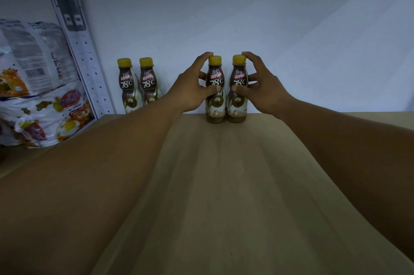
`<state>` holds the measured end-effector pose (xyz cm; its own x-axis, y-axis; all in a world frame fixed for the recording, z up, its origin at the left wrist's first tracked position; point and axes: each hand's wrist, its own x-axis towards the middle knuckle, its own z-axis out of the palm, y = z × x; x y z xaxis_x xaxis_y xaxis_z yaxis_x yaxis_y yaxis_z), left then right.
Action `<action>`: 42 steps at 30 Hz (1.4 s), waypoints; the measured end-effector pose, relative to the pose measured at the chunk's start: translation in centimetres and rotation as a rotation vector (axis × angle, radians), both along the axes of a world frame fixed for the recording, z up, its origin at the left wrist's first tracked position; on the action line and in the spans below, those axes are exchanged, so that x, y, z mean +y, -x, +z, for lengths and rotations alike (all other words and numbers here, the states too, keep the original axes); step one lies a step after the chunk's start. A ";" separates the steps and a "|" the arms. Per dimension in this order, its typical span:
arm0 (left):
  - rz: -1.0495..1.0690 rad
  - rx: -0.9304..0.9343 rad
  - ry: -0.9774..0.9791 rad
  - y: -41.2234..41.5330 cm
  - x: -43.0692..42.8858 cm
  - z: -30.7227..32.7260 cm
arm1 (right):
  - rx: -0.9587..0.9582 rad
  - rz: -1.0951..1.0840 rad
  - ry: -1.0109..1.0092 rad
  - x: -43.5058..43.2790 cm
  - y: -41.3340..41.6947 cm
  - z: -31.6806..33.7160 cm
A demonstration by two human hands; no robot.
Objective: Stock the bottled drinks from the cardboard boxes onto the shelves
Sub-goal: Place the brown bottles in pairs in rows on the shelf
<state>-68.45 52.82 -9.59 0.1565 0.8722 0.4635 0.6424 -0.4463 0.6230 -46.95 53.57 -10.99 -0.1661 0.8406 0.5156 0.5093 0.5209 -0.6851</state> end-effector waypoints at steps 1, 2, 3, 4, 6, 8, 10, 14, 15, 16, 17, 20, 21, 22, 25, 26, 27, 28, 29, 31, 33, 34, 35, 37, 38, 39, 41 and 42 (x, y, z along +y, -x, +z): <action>-0.001 0.001 0.000 0.0 0.0 0.0 | 0.005 0.001 0.003 0.0 0.0 0.0; 0.000 0.001 0.001 0.0 0.0 0.0 | 0.009 0.003 0.006 0.0 0.0 0.0; 0.001 0.001 0.003 0.0 0.0 0.0 | 0.010 0.003 0.007 -0.1 0.0 0.0; -0.001 -0.003 0.005 0.1 0.0 0.1 | 0.008 0.002 0.007 -0.2 0.0 0.1; -0.008 -0.015 0.013 0.1 0.1 0.0 | -0.002 0.000 0.013 -0.3 0.0 0.2; -0.008 -0.015 0.015 0.1 0.1 0.0 | -0.006 0.002 0.016 -0.3 0.0 0.4; -0.008 -0.012 0.016 0.1 0.1 0.1 | -0.004 0.002 0.013 -0.4 0.1 0.4; -0.017 -0.024 0.019 0.1 0.2 0.1 | 0.009 -0.002 0.012 -0.3 0.0 0.3; -0.016 -0.025 0.020 0.2 0.3 0.0 | 0.014 0.000 0.014 -0.3 0.0 0.2; -0.015 -0.024 0.020 0.2 0.3 0.0 | 0.018 0.002 0.015 -0.3 0.1 0.1; -0.014 -0.022 0.019 0.2 0.3 0.0 | 0.022 0.006 0.015 -0.3 0.1 0.0; -0.012 -0.012 0.013 0.1 0.3 -0.1 | 0.027 0.012 0.014 -0.4 0.3 -0.2; -0.014 -0.012 0.012 0.0 0.3 -0.1 | 0.029 0.009 0.013 -0.5 0.3 -0.2; -0.014 -0.014 0.012 0.0 0.3 -0.1 | 0.029 0.006 0.012 -0.5 0.3 -0.2; -0.009 -0.027 0.014 0.0 0.3 -0.2 | 0.022 -0.002 0.012 -0.6 0.4 -0.1; -0.009 -0.034 0.013 0.0 0.3 -0.2 | 0.016 -0.003 0.013 -0.7 0.5 -0.1; -0.010 -0.040 0.013 0.0 0.3 -0.2 | 0.013 -0.003 0.014 -0.7 0.5 0.0; -0.011 -0.047 0.014 0.0 0.3 -0.2 | 0.012 -0.002 0.016 -0.7 0.4 0.0; -0.012 -0.053 0.015 -0.1 0.4 -0.3 | 0.010 -0.002 0.018 -0.7 0.4 0.0; -0.013 -0.061 0.015 -0.3 0.4 -0.2 | 0.004 -0.007 0.022 -0.6 0.2 0.2; -0.016 -0.061 0.016 -0.6 0.5 -0.2 | 0.003 -0.012 0.029 -0.6 -0.1 0.2; -0.017 -0.061 0.015 -0.7 0.5 -0.2 | 0.005 -0.012 0.030 -0.6 -0.3 0.2; -0.016 -0.060 0.014 -0.7 0.6 -0.2 | 0.010 -0.011 0.030 -0.7 -0.3 0.2; -0.014 -0.052 0.015 -0.7 0.6 -0.2 | 0.021 -0.009 0.031 -0.7 -0.4 0.1; -0.011 -0.051 0.016 -0.7 0.6 -0.2 | 0.024 -0.008 0.032 -0.7 -0.4 0.1; -0.010 -0.052 0.018 -0.7 0.6 -0.2 | 0.025 -0.009 0.034 -0.7 -0.4 0.1; -0.007 -0.052 0.018 -0.9 0.6 -0.2 | 0.024 -0.009 0.037 -0.7 -0.4 0.1; -0.007 -0.052 0.019 -0.9 0.6 -0.2 | 0.022 -0.011 0.038 -0.7 -0.5 0.0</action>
<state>-67.54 53.38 -9.83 0.1388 0.8799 0.4545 0.6060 -0.4385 0.6637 -46.48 52.84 -10.95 -0.1460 0.8615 0.4864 0.4994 0.4886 -0.7155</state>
